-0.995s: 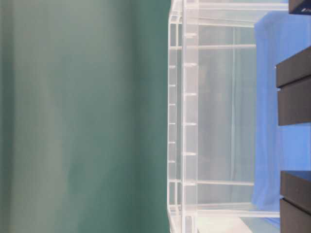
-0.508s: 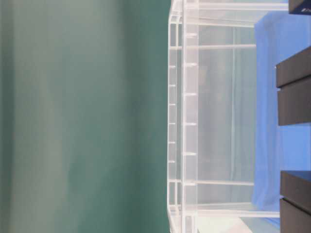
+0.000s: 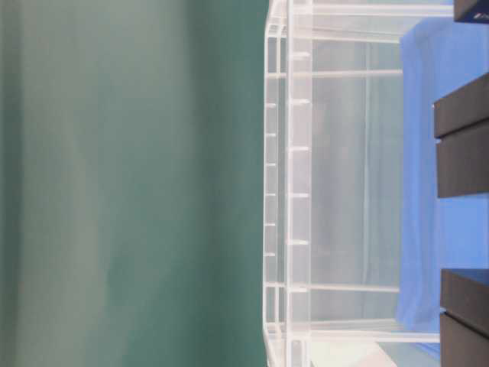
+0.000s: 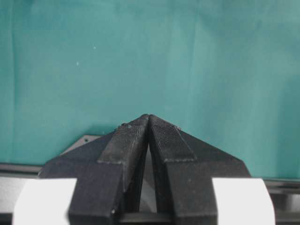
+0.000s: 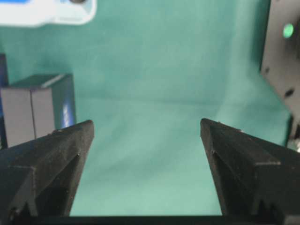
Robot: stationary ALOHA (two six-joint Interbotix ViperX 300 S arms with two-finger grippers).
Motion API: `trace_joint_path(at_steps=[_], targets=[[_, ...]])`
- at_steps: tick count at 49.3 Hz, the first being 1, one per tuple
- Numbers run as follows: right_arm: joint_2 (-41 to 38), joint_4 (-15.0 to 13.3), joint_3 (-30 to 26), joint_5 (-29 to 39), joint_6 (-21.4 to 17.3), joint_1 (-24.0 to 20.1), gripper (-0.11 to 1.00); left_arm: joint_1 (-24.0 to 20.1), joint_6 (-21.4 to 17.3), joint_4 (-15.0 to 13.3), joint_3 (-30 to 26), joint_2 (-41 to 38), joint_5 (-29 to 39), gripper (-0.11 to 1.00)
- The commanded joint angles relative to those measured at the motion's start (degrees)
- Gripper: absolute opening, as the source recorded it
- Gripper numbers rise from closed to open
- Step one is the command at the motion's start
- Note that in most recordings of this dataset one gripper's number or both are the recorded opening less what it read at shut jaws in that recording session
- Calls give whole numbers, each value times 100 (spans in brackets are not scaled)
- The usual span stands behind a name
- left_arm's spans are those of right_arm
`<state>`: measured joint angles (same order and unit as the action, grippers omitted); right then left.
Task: Take the box out of the case with the right arm.
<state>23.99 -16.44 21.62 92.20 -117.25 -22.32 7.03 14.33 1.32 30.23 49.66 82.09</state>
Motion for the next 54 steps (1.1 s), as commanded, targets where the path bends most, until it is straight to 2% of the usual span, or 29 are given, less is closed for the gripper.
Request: trace_joint_path(at_steps=[1, 14, 25, 31, 54], targets=[[158, -18, 0, -123, 413, 448, 90, 9, -9, -9, -62, -18, -18, 2], [352, 9, 97, -457, 2057, 1934, 90, 18, -9, -9, -62, -18, -18, 2], [360, 176, 114, -527, 3094, 2865, 90, 18, -9, -9, -62, -18, -18, 2], [360, 237, 158, -615, 3278, 3023, 90, 9, -9, -9, -62, -18, -18, 2], [360, 369, 229, -729, 3252, 3032, 90, 18, -18, -9, -62, -18, -18, 2]])
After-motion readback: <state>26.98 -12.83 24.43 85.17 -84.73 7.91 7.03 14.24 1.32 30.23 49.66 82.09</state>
